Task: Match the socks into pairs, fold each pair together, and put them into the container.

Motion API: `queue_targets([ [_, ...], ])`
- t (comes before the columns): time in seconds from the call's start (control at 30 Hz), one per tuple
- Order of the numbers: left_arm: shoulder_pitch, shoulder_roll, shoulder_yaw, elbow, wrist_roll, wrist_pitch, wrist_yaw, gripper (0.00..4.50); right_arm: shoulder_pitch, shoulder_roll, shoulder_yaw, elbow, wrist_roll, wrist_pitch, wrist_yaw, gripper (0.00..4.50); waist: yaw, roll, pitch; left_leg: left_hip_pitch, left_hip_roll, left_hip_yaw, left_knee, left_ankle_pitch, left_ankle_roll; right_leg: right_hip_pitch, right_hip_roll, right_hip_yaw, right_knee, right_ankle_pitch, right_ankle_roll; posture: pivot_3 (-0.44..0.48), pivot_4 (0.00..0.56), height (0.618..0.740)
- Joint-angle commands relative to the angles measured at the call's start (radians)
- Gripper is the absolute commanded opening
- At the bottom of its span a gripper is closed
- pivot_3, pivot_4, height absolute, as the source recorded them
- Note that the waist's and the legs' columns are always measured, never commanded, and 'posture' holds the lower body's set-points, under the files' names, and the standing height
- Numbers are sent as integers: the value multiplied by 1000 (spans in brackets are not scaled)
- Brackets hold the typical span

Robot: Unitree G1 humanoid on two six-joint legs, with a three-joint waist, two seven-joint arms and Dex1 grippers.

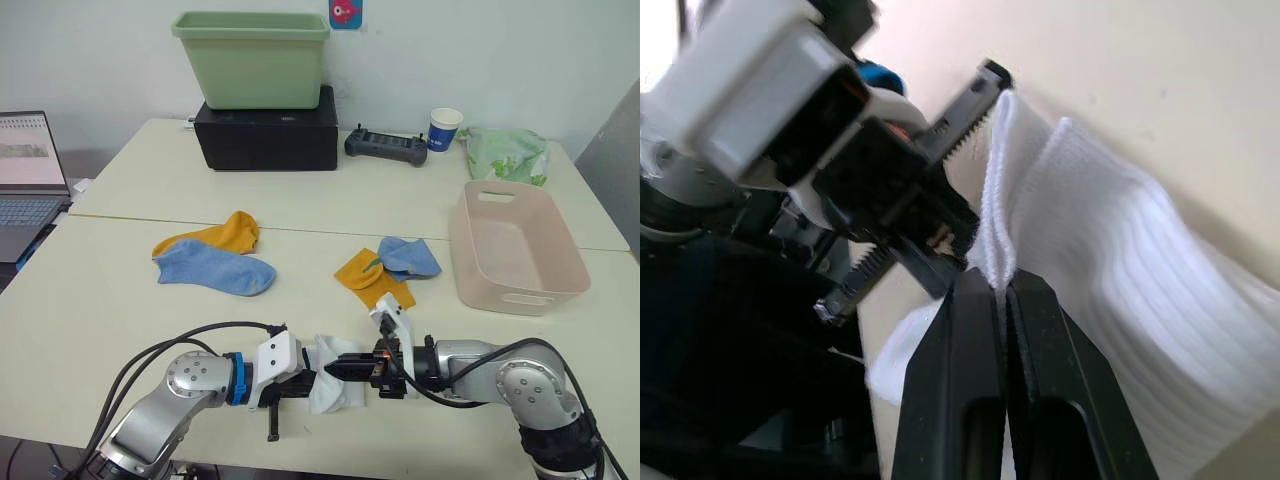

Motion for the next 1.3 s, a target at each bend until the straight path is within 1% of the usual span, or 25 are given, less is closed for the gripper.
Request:
queue_targets([
  [0.03, 16, 22, 6, 13, 25, 30, 12, 23, 1, 7, 18, -14, -28, -11, 5, 0, 0, 0, 0, 0, 0, 0, 0, 0, 0, 0, 0, 0, 0, 0, 0, 0, 150, 720],
  [0.1, 15, 24, 11, 6, 21, 35, 14, 23, 2, 19, 11, -13, -31, -6, -3, 0, 0, 0, 0, 0, 0, -1, 0, 0, 0, 0, 0, 0, 0, 0, 0, 0, 150, 720],
  [0.17, 16, 24, 23, -4, 13, 42, 21, 0, -1, 20, -16, -33, -2, 2, 6, 516, 0, 0, 0, 0, 0, -1, 0, 0, 0, 0, 0, 0, 0, 0, 0, 0, 150, 720],
  [0.2, 16, 23, 32, -13, 7, 47, 25, 0, -4, 21, -32, -40, 13, 9, 1, 693, 0, 0, 0, 0, 0, -2, 0, 0, 0, 0, 0, 0, 0, 0, 0, 0, 150, 720],
  [0.23, 17, 23, 37, -18, 3, 51, 29, 0, -6, 22, -43, -43, 21, 14, -5, 1074, 0, 0, 0, 0, 0, -2, 0, 0, 0, 0, 0, 0, 0, 0, 0, 0, 150, 720],
  [0.3, 20, 27, 62, -58, -20, 63, 34, 0, -17, 17, -86, -60, 62, 32, -19, 1681, -1, 0, 0, 0, 0, -2, 0, 0, 0, 0, 0, 0, 0, 0, 0, 0, 150, 720],
  [0.4, 47, 30, 125, -163, -89, 118, 55, 0, -36, -10, -164, -85, 164, 61, -37, 2825, 0, 0, 0, -1, 0, -3, 0, 0, 0, -1, 0, 0, 1, 0, 0, 0, 150, 720],
  [0.53, 89, 29, 176, -247, -142, 175, 86, 0, -35, -52, -198, -91, 209, 68, -40, 4185, 0, 0, 0, -3, 0, -5, 0, 0, 0, -1, 0, 0, 0, 0, 0, 0, 150, 720],
  [0.57, 106, 33, 182, -264, -145, 179, 91, 0, -32, -65, -203, -90, 211, 65, -37, 4463, 0, 0, 0, -3, 0, -6, 0, 0, 0, -1, -1, 0, -1, 0, 0, 0, 150, 720],
  [0.73, 204, 50, 248, -317, -174, 189, 109, 0, -34, -122, -178, -108, 168, 28, 13, 4463, 0, 1, 1, -3, 0, -6, 0, 0, 0, -1, 0, 0, 0, 0, 0, 0, 150, 720],
  [0.9, 339, 81, 411, -305, -191, 165, 93, 0, -23, -162, -131, -123, 91, -38, 78, 4463, 0, 1, 1, -3, 0, -7, 0, -1, 2, -1, 0, 0, -1, 0, 0, 0, 150, 720],
  [1.0, 376, 82, 494, -292, -215, 166, 89, 0, -18, -184, -79, -133, 12, -96, 125, 4463, 1, 2, 2, -3, 0, -7, 0, -1, 2, -1, -1, 0, -1, 0, 0, 0, 150, 720],
  [1.07, 378, 77, 536, -277, -211, 145, 94, 0, -14, -196, -44, -137, -42, -140, 159, 4463, 2, 2, 2, -3, -1, -7, 0, -1, 2, -1, -1, -1, -1, 0, 0, 0, 150, 720],
  [1.13, 363, 70, 571, -260, -215, 137, 106, 0, -7, -207, -11, -135, -101, -183, 181, 4080, 3, 2, 2, -3, -1, -7, 0, -1, 2, -1, -1, -1, -1, 0, 0, 0, 150, 720],
  [1.17, 343, 67, 586, -249, -215, 131, 114, 0, -2, -208, 6, -126, -131, -203, 188, 3809, 3, 2, 2, -4, -1, -7, 0, -1, 2, -1, -1, -1, -1, 0, 0, 0, 150, 720],
  [1.2, 285, 71, 582, -249, -229, 136, 119, 0, 3, -223, 49, -116, -196, -249, 208, 3515, 4, 2, 2, -4, -1, -7, 0, -1, 2, -1, -1, -1, -1, 0, 0, 0, 150, 720],
  [1.23, 232, 77, 564, -257, -243, 145, 117, 0, 6, -241, 86, -112, -255, -294, 232, 3110, 6, 2, 3, -4, -1, -7, 0, -1, 2, -1, -1, -1, -1, 0, 0, 0, 150, 720],
  [1.3, 159, 85, 524, -272, -261, 165, 107, 0, 12, -264, 133, -108, -333, -359, 268, 2427, 7, 1, 3, -4, -1, -9, 0, 0, 0, -1, -1, -3, -1, 0, 0, 0, 150, 720],
])
